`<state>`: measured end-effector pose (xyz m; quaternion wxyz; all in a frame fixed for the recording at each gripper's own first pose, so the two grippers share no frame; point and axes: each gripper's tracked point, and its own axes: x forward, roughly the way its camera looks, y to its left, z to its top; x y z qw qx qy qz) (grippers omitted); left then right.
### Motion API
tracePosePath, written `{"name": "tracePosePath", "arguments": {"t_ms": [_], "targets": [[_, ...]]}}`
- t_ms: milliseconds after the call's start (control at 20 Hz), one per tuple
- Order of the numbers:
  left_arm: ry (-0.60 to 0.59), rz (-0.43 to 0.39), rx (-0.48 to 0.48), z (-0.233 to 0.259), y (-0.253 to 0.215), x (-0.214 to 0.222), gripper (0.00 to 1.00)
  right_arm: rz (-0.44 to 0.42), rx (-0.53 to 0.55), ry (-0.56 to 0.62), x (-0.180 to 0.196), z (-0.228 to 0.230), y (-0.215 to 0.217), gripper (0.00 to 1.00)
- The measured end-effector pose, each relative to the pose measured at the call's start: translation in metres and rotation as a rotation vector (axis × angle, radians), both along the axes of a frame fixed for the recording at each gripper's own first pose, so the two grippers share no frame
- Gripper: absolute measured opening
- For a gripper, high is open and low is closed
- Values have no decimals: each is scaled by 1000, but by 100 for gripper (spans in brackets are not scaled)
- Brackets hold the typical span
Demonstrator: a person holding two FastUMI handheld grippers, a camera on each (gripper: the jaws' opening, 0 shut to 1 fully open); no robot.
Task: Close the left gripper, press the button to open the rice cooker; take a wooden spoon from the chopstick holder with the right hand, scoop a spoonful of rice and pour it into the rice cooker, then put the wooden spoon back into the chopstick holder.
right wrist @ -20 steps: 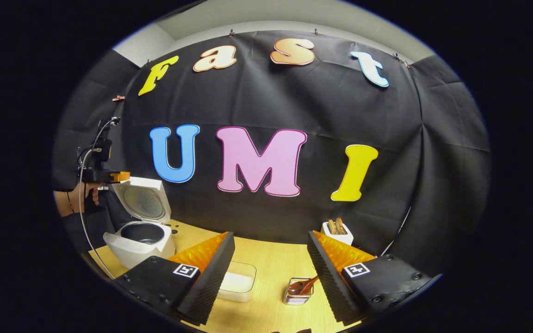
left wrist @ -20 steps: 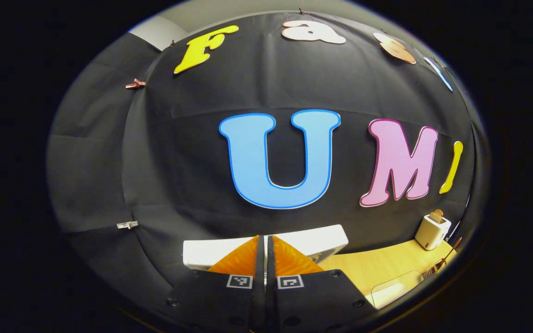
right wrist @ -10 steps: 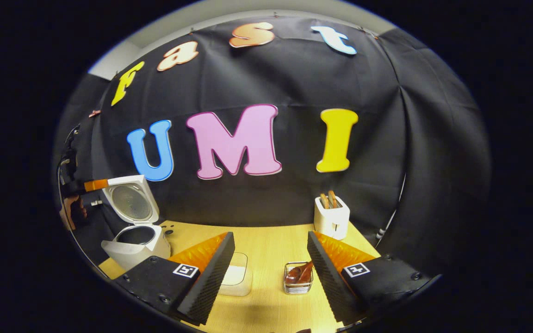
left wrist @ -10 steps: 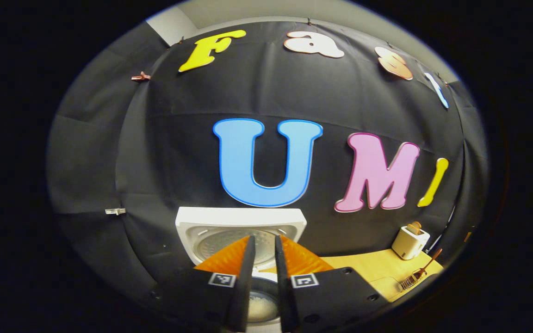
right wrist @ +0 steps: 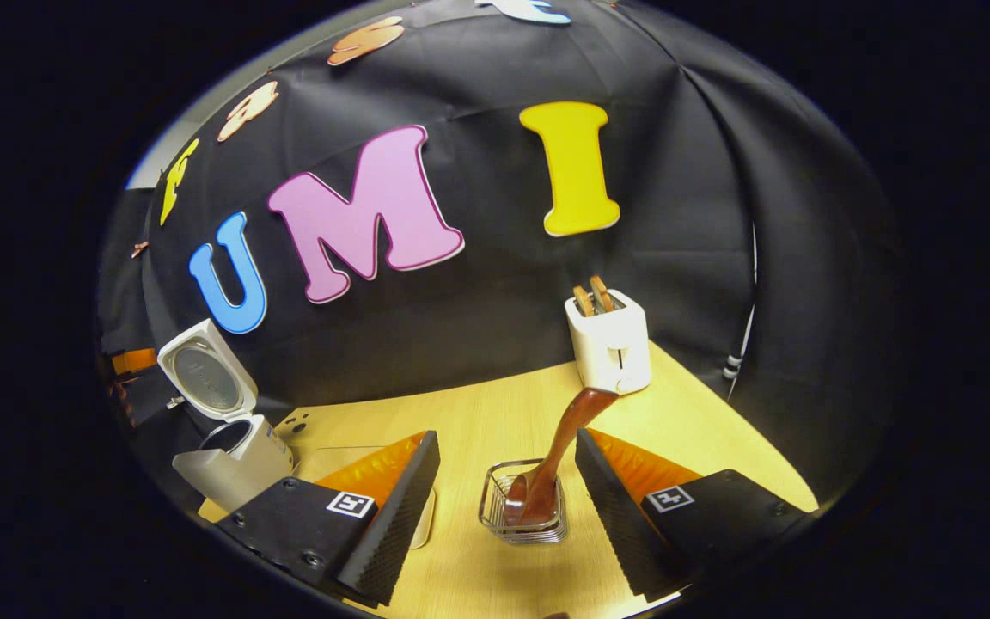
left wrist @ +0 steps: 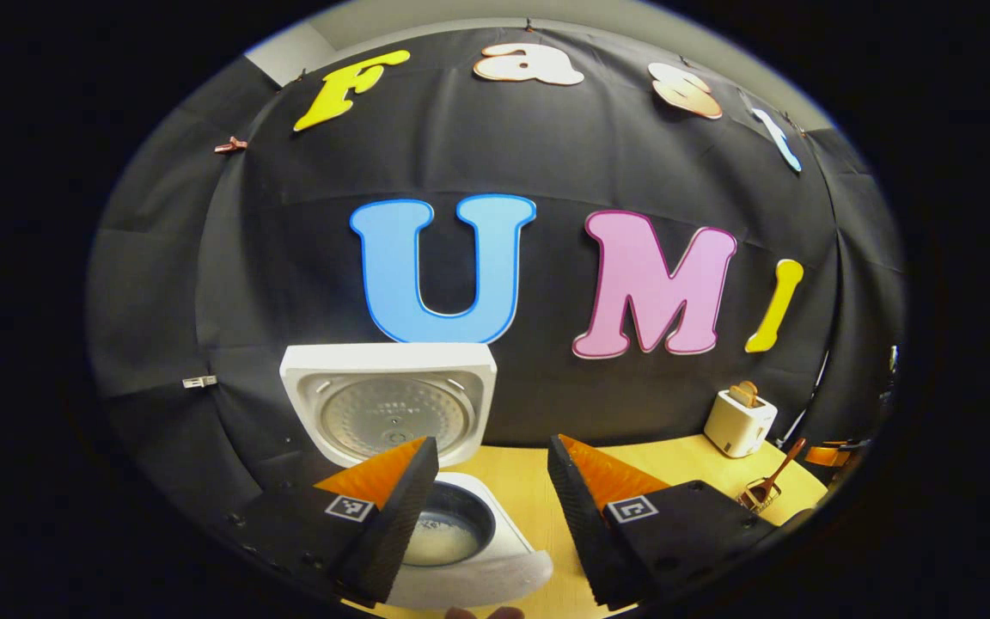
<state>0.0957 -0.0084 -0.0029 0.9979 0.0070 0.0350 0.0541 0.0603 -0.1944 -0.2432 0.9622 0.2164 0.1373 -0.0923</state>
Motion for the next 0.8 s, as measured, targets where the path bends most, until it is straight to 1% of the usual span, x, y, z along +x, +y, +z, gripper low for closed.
{"name": "tracePosePath", "arguments": {"t_ms": [200, 350, 600, 800], "targets": [[32, 16, -14, -15, -17, 1, 83, 23, 31, 31, 26, -44, -11, 98], [35, 13, -29, -23, -30, 6, 83, 61, 32, 52, 42, -73, -14, 98], [73, 46, -28, -42, -35, 9, 83, 111, 72, 17, 71, -89, -4, 98], [93, 63, -8, -48, -28, 8, 83, 135, 90, -23, 83, -87, 9, 98]]}}
